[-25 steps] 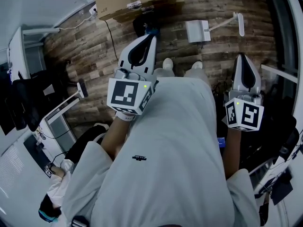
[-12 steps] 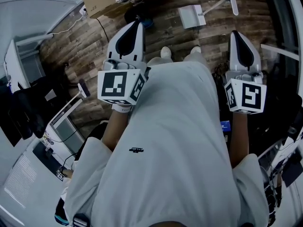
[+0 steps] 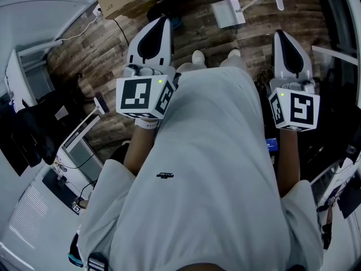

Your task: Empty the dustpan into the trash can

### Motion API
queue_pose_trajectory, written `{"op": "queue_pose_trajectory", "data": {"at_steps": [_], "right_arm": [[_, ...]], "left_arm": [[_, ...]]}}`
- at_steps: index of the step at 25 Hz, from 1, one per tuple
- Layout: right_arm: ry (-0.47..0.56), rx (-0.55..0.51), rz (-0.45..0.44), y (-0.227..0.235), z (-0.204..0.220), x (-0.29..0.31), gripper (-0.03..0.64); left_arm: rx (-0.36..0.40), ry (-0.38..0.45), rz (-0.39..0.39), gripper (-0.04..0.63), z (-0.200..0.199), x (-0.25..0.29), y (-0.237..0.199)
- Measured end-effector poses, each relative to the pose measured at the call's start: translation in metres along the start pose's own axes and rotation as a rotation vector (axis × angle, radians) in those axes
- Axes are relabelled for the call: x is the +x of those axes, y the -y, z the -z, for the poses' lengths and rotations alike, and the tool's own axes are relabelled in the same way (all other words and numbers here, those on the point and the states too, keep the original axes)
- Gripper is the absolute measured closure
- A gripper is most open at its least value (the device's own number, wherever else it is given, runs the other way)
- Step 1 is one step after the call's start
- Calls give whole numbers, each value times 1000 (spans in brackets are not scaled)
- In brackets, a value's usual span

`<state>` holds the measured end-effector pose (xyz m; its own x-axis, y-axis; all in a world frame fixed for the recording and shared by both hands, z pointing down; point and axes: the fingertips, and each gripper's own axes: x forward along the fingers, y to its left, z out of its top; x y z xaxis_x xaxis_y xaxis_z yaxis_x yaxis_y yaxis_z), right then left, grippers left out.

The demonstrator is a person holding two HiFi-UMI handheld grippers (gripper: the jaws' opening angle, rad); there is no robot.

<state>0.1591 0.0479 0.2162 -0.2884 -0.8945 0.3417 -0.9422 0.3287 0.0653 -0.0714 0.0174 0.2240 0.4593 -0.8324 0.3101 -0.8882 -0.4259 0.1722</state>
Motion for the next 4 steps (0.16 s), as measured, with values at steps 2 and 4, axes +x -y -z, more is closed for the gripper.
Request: {"op": "queue_pose_trajectory", "data": {"at_steps": [2,4], "right_arm": [[-1,0,1,-1,1,0,604],[-2,2,4,-2,1,-1,604]], "left_arm": [[0,0,-2,589,1,-1,-2],[3,0,-3,589,1,-2,-2]]}}
